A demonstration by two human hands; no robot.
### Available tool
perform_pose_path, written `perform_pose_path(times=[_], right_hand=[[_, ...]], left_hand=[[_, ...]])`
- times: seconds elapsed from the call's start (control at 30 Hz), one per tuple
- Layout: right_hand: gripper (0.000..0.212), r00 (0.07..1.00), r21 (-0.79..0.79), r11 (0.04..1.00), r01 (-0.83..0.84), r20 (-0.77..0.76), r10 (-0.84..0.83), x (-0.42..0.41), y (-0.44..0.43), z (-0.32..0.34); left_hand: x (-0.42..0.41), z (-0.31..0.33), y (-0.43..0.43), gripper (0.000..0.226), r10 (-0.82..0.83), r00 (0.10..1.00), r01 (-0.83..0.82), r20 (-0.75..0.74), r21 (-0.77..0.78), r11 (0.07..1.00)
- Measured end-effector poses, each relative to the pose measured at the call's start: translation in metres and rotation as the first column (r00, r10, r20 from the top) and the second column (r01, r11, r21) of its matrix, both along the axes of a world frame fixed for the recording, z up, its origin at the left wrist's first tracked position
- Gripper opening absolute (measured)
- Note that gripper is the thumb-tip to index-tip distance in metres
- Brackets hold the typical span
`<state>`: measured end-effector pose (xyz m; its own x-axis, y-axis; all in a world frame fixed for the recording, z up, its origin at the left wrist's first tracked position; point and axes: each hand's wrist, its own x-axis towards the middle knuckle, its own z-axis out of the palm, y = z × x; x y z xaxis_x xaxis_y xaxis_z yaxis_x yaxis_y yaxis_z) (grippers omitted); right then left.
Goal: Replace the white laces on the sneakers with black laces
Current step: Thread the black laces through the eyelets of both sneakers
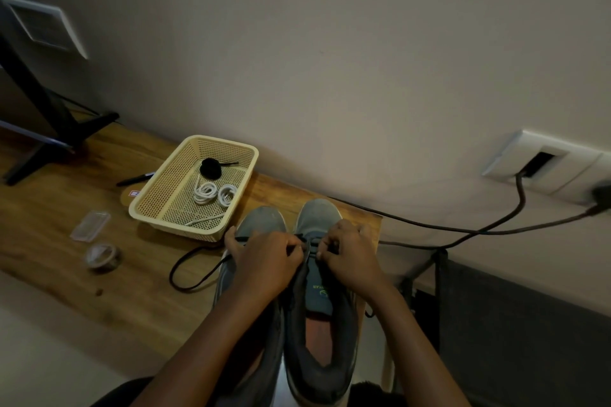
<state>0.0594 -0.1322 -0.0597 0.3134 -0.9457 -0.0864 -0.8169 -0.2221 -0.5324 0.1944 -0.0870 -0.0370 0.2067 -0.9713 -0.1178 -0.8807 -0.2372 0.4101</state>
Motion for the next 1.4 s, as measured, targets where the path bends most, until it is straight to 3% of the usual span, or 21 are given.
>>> perform_pose_path(times=[0.2,0.5,0.6,0.73,0.97,1.1,1.17,1.3,1.4], right_hand=[[0.007,0.994,0.094,0.996,0.006,0.105,-0.015,-0.002,-0.001,-0.001],[0.018,0.992,0.085,0.996,0.04,0.113,-0.049,0.001,0.0,-0.008],[0.032,0.985,0.099,0.994,0.047,0.163,-0.063,0.003,-0.001,-0.013],[0.035,0.977,0.091,0.994,0.054,0.201,-0.072,0.008,0.002,-0.019],[0.005,0.999,0.003,0.999,0.035,0.029,-0.035,0.003,-0.001,0.002],[0.013,0.949,0.028,0.965,0.262,0.172,-0.263,-0.013,-0.009,0.027],[0.018,0.953,0.054,0.955,0.292,0.069,-0.295,-0.018,-0.006,0.038],[0.037,0.933,0.079,0.972,0.223,-0.307,-0.189,-0.008,0.008,0.04],[0.042,0.912,-0.016,0.972,0.236,-0.343,-0.226,-0.006,0.015,0.029]], left_hand=[[0.002,0.0,0.0,0.019,-0.017,0.999,0.017,0.045,0.004,1.0],[0.0,-0.004,-0.001,0.016,-0.001,1.0,0.001,0.001,0.009,1.0],[-0.002,-0.005,-0.001,0.013,0.003,1.0,-0.003,-0.023,0.004,1.0],[-0.003,-0.007,-0.002,0.011,0.01,0.999,-0.01,-0.042,0.01,1.0],[0.003,-0.004,-0.005,0.014,0.032,0.999,-0.03,-0.04,0.035,0.999],[0.003,-0.001,-0.007,0.015,0.064,0.998,-0.065,-0.019,-0.038,0.997],[0.002,0.0,-0.007,0.014,0.052,0.999,-0.052,-0.015,-0.039,0.998],[-0.002,0.0,-0.006,0.012,0.019,1.0,-0.019,0.011,-0.007,1.0],[0.0,-0.004,-0.006,0.01,0.024,1.0,-0.024,-0.002,0.004,1.0]])
